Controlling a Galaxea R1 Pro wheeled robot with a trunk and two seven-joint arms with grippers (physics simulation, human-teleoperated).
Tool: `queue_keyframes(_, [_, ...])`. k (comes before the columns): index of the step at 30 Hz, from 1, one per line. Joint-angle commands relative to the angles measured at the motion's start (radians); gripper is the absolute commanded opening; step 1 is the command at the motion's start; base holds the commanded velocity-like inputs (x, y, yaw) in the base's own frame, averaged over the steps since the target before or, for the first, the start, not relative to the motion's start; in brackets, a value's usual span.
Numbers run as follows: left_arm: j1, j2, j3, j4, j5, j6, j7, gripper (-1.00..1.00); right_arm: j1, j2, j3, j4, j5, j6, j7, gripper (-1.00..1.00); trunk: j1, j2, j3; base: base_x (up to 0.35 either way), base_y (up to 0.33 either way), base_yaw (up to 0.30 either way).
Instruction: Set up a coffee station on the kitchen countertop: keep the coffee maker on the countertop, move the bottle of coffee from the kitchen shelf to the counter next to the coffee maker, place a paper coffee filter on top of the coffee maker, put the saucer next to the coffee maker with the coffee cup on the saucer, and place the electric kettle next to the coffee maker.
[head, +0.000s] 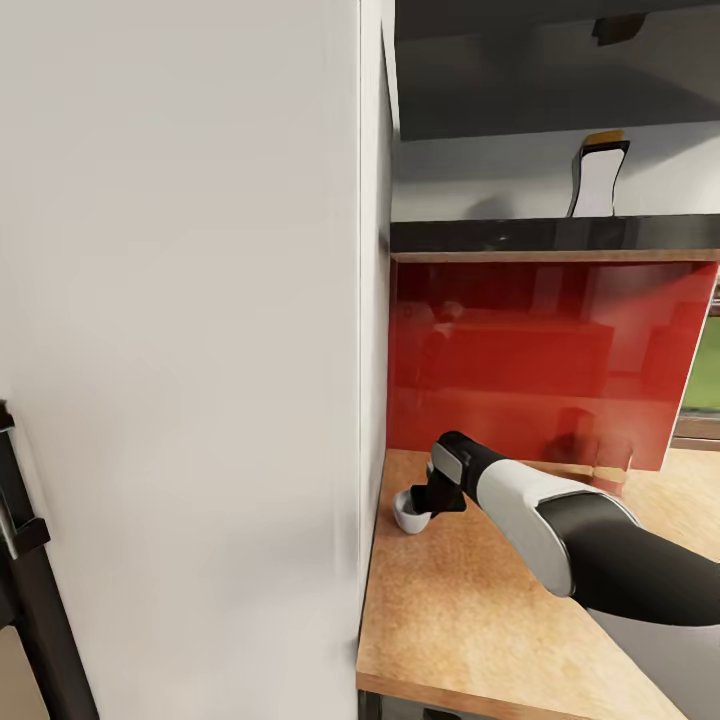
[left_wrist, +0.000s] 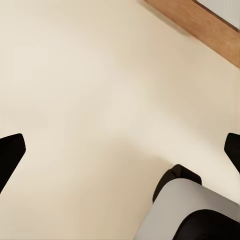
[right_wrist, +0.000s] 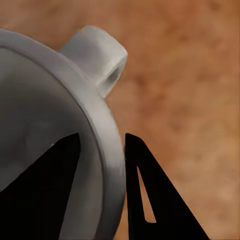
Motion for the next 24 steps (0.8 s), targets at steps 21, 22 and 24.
queue_keyframes(21, [0.001,0.000,0.008,-0.002,-0.008,0.001,-0.005,1.00,0.001,0.022,0.013,0.003,-0.005,0.010,-0.032,-1.00,0.000,-0.001,-0.001,0.000,0.000,0.000])
queue_keyframes(22, [0.001,-0.001,0.008,-0.002,-0.009,0.001,-0.005,1.00,0.001,0.022,0.013,0.003,-0.005,0.009,-0.032,-1.00,0.000,-0.001,-0.001,0.000,0.000,0.000])
queue_keyframes(24, [0.001,-0.001,0.008,-0.002,-0.009,0.001,-0.005,1.00,0.001,0.022,0.013,0.003,-0.004,0.006,-0.036,-1.00,0.000,-0.001,-0.001,0.000,0.000,0.000])
